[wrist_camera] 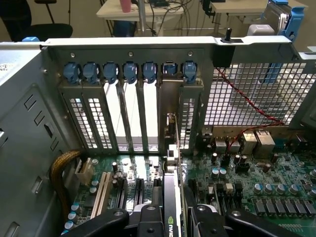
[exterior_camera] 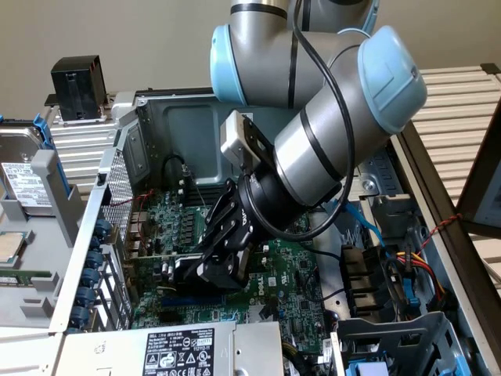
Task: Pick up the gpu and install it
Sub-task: 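Insert the gpu into the slot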
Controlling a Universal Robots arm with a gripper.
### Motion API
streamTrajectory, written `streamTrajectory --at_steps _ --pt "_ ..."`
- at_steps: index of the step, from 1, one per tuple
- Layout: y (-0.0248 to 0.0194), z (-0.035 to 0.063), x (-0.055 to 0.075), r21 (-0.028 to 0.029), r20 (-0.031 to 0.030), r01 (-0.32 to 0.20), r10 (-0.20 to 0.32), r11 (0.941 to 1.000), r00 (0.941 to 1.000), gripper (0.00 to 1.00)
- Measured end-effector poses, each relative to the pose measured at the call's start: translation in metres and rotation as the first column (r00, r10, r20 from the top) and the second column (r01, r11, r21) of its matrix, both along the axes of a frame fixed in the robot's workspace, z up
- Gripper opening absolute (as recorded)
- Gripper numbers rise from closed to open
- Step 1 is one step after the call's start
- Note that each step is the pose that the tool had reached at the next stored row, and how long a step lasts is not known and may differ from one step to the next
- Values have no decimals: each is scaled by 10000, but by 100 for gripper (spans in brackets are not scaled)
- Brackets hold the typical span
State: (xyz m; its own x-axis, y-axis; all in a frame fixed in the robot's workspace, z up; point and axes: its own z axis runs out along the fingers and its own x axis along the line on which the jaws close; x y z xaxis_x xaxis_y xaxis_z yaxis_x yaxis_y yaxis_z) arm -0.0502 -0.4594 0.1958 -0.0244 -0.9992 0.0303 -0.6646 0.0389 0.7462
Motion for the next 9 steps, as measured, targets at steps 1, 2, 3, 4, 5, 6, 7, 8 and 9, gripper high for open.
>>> streamTrajectory --at_steps 1,2,3,4,5,6,7,8,9 --pt "0 0 0 0 0 0 0 10000 10000 27" --pt "0 0 0 0 0 0 0 10000 10000 27" --pt "0 0 0 0 0 0 0 10000 10000 27" --pt "0 0 0 0 0 1 -1 10000 10000 27" --pt "0 0 0 1 1 4 -4 10000 10000 27" --pt "0 4 0 0 0 5 -5 10000 10000 27" --pt "-2 9 -1 -1 -1 6 -6 10000 10000 27" --pt "-4 11 -1 1 1 7 -7 10000 10000 27" --pt "-4 11 -1 3 0 7 -7 10000 10000 27"
